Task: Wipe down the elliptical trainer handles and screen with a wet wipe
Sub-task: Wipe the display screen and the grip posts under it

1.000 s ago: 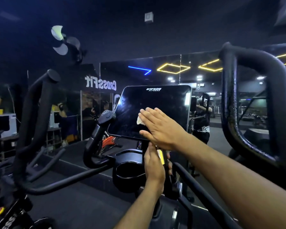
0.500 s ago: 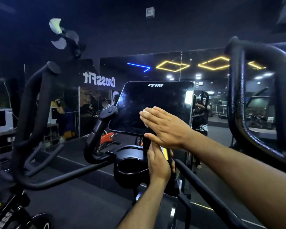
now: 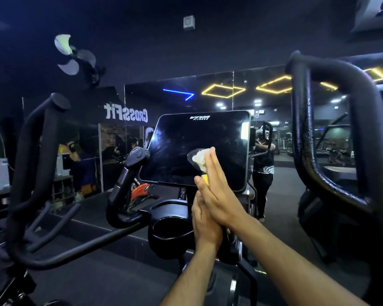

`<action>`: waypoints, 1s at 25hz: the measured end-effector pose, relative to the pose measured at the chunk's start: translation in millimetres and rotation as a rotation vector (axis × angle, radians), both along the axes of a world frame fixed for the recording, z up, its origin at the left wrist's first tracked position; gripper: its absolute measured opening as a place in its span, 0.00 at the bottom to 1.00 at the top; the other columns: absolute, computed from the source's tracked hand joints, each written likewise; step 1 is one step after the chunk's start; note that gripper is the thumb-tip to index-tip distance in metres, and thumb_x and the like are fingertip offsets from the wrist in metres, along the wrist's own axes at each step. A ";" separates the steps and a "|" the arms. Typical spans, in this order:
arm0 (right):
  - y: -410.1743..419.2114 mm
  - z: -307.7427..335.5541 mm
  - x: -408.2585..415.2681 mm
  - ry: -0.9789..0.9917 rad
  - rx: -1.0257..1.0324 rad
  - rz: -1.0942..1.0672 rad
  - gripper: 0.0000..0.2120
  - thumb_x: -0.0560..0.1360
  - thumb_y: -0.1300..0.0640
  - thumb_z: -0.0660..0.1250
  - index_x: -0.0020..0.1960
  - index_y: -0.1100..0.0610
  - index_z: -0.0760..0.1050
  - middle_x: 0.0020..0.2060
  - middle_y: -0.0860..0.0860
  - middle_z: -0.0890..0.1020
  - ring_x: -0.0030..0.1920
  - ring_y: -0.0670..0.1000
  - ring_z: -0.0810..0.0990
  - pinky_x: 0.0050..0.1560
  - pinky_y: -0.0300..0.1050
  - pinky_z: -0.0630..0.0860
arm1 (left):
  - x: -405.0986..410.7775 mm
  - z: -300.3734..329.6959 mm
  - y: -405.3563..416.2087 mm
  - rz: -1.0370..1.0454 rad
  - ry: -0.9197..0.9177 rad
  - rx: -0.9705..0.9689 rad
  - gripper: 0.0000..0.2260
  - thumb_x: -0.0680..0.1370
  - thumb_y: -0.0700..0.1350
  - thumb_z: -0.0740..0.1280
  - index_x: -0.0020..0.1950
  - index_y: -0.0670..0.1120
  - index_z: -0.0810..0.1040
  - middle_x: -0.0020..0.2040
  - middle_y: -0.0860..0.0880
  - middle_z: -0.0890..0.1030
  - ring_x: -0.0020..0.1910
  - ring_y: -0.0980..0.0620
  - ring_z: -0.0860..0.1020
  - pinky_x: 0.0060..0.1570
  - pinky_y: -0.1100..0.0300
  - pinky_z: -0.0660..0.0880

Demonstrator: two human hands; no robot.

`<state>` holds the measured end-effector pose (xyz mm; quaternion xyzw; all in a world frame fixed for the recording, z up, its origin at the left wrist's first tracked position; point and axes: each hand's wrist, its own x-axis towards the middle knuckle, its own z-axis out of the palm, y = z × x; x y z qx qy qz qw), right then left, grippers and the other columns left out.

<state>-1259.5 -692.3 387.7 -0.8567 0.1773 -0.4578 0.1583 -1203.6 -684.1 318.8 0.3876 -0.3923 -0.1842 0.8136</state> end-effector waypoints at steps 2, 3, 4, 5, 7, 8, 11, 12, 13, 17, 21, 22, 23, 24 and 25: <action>-8.0 18.3 12.2 -0.077 0.123 0.004 0.32 0.85 0.49 0.58 0.83 0.52 0.46 0.81 0.43 0.50 0.78 0.37 0.51 0.69 0.22 0.49 | -0.2 2.7 1.8 -0.121 -0.010 0.056 0.20 0.86 0.64 0.54 0.64 0.56 0.80 0.63 0.44 0.84 0.65 0.43 0.81 0.69 0.43 0.75; -16.6 27.7 18.7 -0.157 0.216 0.016 0.28 0.84 0.48 0.59 0.81 0.51 0.56 0.77 0.44 0.61 0.75 0.40 0.60 0.70 0.25 0.56 | 3.2 1.3 3.7 -0.120 -0.051 0.133 0.24 0.84 0.67 0.53 0.68 0.55 0.78 0.67 0.42 0.82 0.69 0.41 0.78 0.71 0.42 0.72; -25.1 36.3 23.3 -0.273 0.349 0.080 0.21 0.84 0.46 0.60 0.75 0.50 0.67 0.71 0.46 0.70 0.69 0.44 0.70 0.71 0.34 0.65 | 9.1 2.5 9.4 -0.079 -0.139 0.228 0.27 0.84 0.67 0.51 0.73 0.54 0.75 0.71 0.43 0.79 0.72 0.43 0.75 0.74 0.45 0.69; -33.3 43.8 26.7 -0.404 0.527 0.228 0.17 0.83 0.44 0.60 0.66 0.52 0.75 0.62 0.49 0.77 0.61 0.50 0.76 0.68 0.47 0.73 | 17.6 6.8 17.3 0.007 -0.292 0.266 0.28 0.84 0.67 0.50 0.76 0.53 0.72 0.73 0.45 0.76 0.74 0.47 0.73 0.75 0.49 0.67; -42.6 50.2 28.2 -0.577 0.886 0.586 0.23 0.84 0.41 0.56 0.57 0.58 0.78 0.52 0.57 0.80 0.49 0.56 0.78 0.53 0.58 0.81 | 42.3 24.6 33.1 0.318 -0.672 0.183 0.29 0.80 0.65 0.53 0.78 0.54 0.66 0.72 0.49 0.71 0.72 0.52 0.70 0.74 0.54 0.65; -44.8 49.6 27.3 -0.582 0.989 0.681 0.27 0.84 0.39 0.53 0.56 0.60 0.79 0.52 0.60 0.80 0.48 0.58 0.79 0.50 0.56 0.81 | 55.3 38.7 41.2 0.501 -0.863 0.118 0.30 0.79 0.62 0.58 0.79 0.52 0.65 0.72 0.49 0.68 0.72 0.53 0.67 0.74 0.56 0.62; -48.6 46.4 29.7 -0.498 1.118 0.742 0.33 0.82 0.34 0.51 0.52 0.61 0.80 0.47 0.62 0.82 0.44 0.58 0.80 0.48 0.50 0.80 | 82.4 65.3 40.3 0.881 -1.274 -0.037 0.25 0.79 0.55 0.65 0.75 0.49 0.75 0.70 0.48 0.72 0.70 0.50 0.70 0.70 0.54 0.63; -49.4 46.5 30.6 -0.462 1.126 0.724 0.35 0.81 0.31 0.51 0.51 0.61 0.81 0.43 0.60 0.82 0.42 0.57 0.80 0.47 0.49 0.78 | 78.4 64.6 36.6 0.882 -1.329 -0.065 0.23 0.79 0.54 0.65 0.73 0.49 0.78 0.69 0.48 0.74 0.68 0.49 0.72 0.70 0.51 0.65; -51.0 44.7 31.3 -0.440 1.130 0.697 0.36 0.79 0.29 0.52 0.49 0.60 0.81 0.41 0.59 0.82 0.41 0.56 0.80 0.47 0.49 0.77 | 67.7 57.8 31.3 0.857 -1.329 -0.064 0.22 0.79 0.53 0.65 0.72 0.49 0.78 0.69 0.49 0.74 0.69 0.49 0.72 0.70 0.50 0.66; -54.4 37.6 25.8 -0.332 1.187 0.665 0.38 0.77 0.26 0.54 0.46 0.61 0.81 0.35 0.55 0.83 0.32 0.51 0.81 0.36 0.42 0.79 | 28.2 19.3 14.3 0.651 -0.956 -0.061 0.21 0.81 0.47 0.61 0.74 0.52 0.72 0.76 0.53 0.67 0.79 0.57 0.62 0.77 0.55 0.59; -57.8 54.4 28.6 -0.258 1.266 0.860 0.35 0.77 0.30 0.58 0.45 0.64 0.80 0.34 0.57 0.80 0.28 0.51 0.77 0.28 0.40 0.74 | 28.2 16.8 11.7 0.723 -0.927 -0.168 0.18 0.79 0.47 0.66 0.68 0.53 0.69 0.73 0.52 0.67 0.80 0.51 0.63 0.75 0.46 0.63; -60.9 57.3 31.1 -0.234 1.253 0.889 0.33 0.77 0.31 0.60 0.45 0.63 0.78 0.34 0.56 0.79 0.28 0.50 0.76 0.29 0.39 0.72 | 28.9 16.1 11.8 0.734 -0.924 -0.182 0.17 0.78 0.47 0.67 0.66 0.52 0.70 0.73 0.52 0.67 0.79 0.50 0.64 0.74 0.44 0.64; -63.2 59.8 34.4 -0.224 1.241 0.930 0.29 0.78 0.33 0.61 0.45 0.61 0.76 0.35 0.56 0.77 0.30 0.51 0.75 0.31 0.40 0.71 | 28.7 15.5 12.3 0.734 -0.908 -0.190 0.17 0.78 0.47 0.67 0.66 0.52 0.70 0.72 0.53 0.66 0.79 0.50 0.64 0.73 0.44 0.65; -64.7 60.9 38.1 -0.232 1.232 0.982 0.26 0.78 0.36 0.62 0.45 0.60 0.74 0.36 0.56 0.77 0.32 0.51 0.74 0.34 0.41 0.71 | 28.7 15.2 12.3 0.731 -0.895 -0.190 0.17 0.77 0.47 0.68 0.65 0.52 0.70 0.72 0.53 0.66 0.80 0.51 0.64 0.74 0.44 0.65; -65.1 60.2 41.3 -0.262 1.235 1.042 0.23 0.79 0.37 0.62 0.45 0.59 0.73 0.37 0.56 0.76 0.34 0.52 0.74 0.36 0.42 0.72 | 28.3 14.5 12.0 0.726 -0.889 -0.182 0.17 0.77 0.47 0.68 0.65 0.53 0.70 0.72 0.53 0.67 0.80 0.53 0.63 0.74 0.44 0.64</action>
